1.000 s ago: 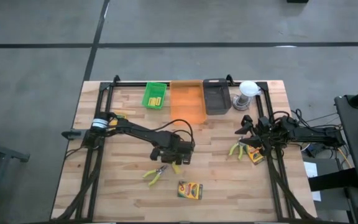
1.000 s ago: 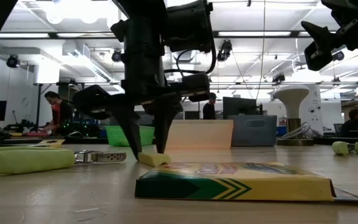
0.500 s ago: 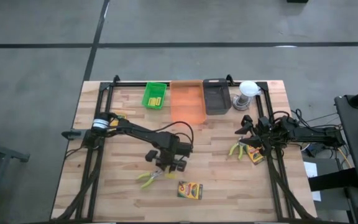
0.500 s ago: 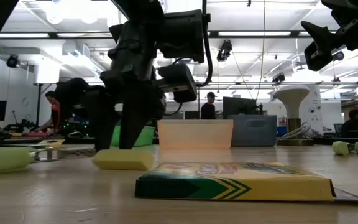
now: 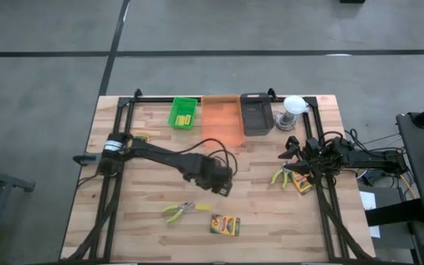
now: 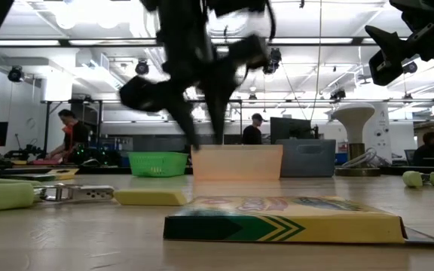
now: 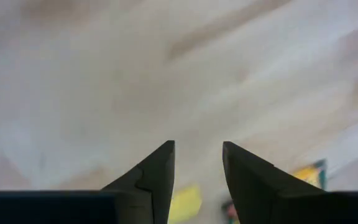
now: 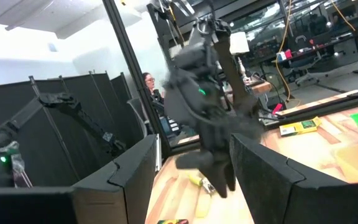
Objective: Pick & Place School Supplies
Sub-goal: Put the yellow eraser into the green bin
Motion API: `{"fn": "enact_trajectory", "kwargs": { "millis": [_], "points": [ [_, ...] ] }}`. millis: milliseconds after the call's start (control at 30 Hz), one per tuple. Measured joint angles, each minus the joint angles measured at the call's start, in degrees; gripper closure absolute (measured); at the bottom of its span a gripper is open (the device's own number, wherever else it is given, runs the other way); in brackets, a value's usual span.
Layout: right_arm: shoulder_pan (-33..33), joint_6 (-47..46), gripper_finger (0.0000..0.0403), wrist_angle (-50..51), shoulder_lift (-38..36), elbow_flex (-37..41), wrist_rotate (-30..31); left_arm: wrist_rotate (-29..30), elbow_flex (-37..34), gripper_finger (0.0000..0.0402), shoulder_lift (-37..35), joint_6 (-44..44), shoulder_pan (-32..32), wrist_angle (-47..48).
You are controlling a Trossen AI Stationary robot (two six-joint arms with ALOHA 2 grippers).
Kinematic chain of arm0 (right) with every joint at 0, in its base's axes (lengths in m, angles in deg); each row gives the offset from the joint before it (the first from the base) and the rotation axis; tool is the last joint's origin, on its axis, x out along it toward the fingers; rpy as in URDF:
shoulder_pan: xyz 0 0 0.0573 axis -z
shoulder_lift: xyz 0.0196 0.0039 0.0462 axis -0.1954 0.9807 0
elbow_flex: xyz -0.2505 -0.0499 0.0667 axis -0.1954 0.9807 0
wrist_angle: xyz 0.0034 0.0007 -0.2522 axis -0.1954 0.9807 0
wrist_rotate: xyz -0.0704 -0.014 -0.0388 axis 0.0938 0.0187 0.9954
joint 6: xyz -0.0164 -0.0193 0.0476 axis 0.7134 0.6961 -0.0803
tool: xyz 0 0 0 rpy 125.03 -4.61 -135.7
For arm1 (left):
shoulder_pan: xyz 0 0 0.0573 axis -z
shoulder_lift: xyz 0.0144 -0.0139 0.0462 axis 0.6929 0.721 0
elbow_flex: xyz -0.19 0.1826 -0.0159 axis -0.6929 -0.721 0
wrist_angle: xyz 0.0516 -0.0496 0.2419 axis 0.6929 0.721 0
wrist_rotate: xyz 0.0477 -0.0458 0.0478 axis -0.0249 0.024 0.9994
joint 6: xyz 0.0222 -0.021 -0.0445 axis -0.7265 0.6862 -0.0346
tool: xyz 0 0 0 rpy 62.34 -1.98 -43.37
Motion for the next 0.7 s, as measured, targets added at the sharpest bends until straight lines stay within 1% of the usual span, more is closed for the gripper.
{"fn": "enact_trajectory", "kwargs": {
  "millis": [67, 133, 267, 367, 433, 500, 567, 633, 700],
  "points": [
    [0.01, 0.01, 0.0202, 0.01, -0.01, 0.00, 0.01, 7.15, 0.76, 0.0262, -0.88, -3.68, 2.13, -1.16],
    [0.02, 0.01, 0.0202, -0.01, -0.02, 0.00, 0.02, 12.74, 1.03, 0.0262, -1.77, -5.75, 4.71, -1.34],
    [0.01, 0.01, 0.0202, 0.02, 0.00, 0.00, 0.02, 21.27, 0.33, 0.0262, -2.57, -6.94, 10.04, -1.18],
    [0.00, -0.01, 0.0202, 0.24, -0.04, -0.01, 0.02, 26.23, -0.27, 0.0262, -2.94, -7.86, 13.32, -0.88],
    [0.02, -0.01, 0.0202, 0.89, -0.09, -0.02, 0.04, 28.39, -1.16, 0.0262, -3.60, -8.81, 14.90, -0.96],
    [0.00, 0.01, 0.0202, 1.12, 0.01, 0.00, 0.02, 28.87, -2.52, 0.0262, -4.90, -8.96, 16.04, -1.60],
    [0.02, 0.01, 0.0202, 1.09, -0.01, -0.02, 0.02, 28.52, -4.26, 0.0262, -6.57, -8.82, 16.71, -2.04],
    [0.02, 0.01, 0.0202, 1.10, 0.00, -0.02, 0.02, 26.50, -6.29, 0.0262, -8.50, -7.94, 17.34, -2.71],
    [0.01, -0.01, 0.0202, 1.17, 0.00, 0.00, 0.02, 26.50, -9.13, 0.0262, -10.61, -10.85, 18.21, -5.92]
  ]
}}
